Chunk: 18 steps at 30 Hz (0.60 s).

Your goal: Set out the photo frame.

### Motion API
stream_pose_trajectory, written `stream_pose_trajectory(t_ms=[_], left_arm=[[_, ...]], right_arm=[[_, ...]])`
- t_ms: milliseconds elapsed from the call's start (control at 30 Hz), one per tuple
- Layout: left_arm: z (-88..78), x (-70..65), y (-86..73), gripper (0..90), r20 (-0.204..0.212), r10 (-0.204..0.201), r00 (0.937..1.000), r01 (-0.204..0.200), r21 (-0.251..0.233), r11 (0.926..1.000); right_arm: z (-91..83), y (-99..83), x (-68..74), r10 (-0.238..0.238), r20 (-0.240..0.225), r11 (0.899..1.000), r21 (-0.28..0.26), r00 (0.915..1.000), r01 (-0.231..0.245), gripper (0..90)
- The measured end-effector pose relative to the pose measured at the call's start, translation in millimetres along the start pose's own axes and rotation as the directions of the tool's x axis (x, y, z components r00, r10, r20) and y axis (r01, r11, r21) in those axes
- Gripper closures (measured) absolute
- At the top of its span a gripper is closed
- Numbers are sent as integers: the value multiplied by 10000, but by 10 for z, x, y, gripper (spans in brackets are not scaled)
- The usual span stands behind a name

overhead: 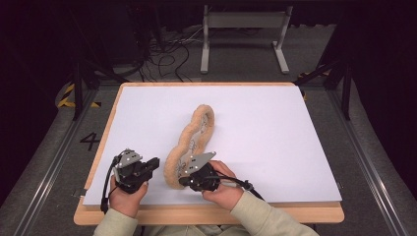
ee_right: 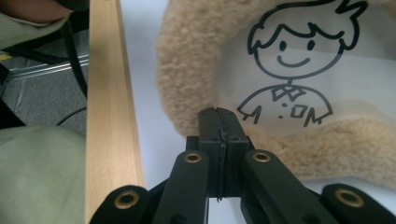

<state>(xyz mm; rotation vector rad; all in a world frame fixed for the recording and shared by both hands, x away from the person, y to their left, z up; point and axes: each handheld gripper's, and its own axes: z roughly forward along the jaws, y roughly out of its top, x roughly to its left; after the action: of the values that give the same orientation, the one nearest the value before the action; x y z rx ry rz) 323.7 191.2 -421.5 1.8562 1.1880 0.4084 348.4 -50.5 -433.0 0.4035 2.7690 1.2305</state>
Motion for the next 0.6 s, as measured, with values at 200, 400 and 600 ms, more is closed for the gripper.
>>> stream_pose_trajectory(t_ms=[200, 400, 600], left_arm=[[-108, -6, -8, 849, -18, 14, 10000, -14, -291, 9996], [-227, -61, 6, 855, -164, 78, 9998, -94, -966, 9953], [-418, -151, 19, 882, 79, 174, 9998, -156, -1809, 9834]], right_arm=[[138, 90, 22, -157, 134, 9997, -186, 9998, 159, 900], [146, 80, 1, -153, 240, 9996, -248, 9996, 159, 864], [-96, -80, -197, 267, 637, 9996, -148, 9976, -258, 867]])
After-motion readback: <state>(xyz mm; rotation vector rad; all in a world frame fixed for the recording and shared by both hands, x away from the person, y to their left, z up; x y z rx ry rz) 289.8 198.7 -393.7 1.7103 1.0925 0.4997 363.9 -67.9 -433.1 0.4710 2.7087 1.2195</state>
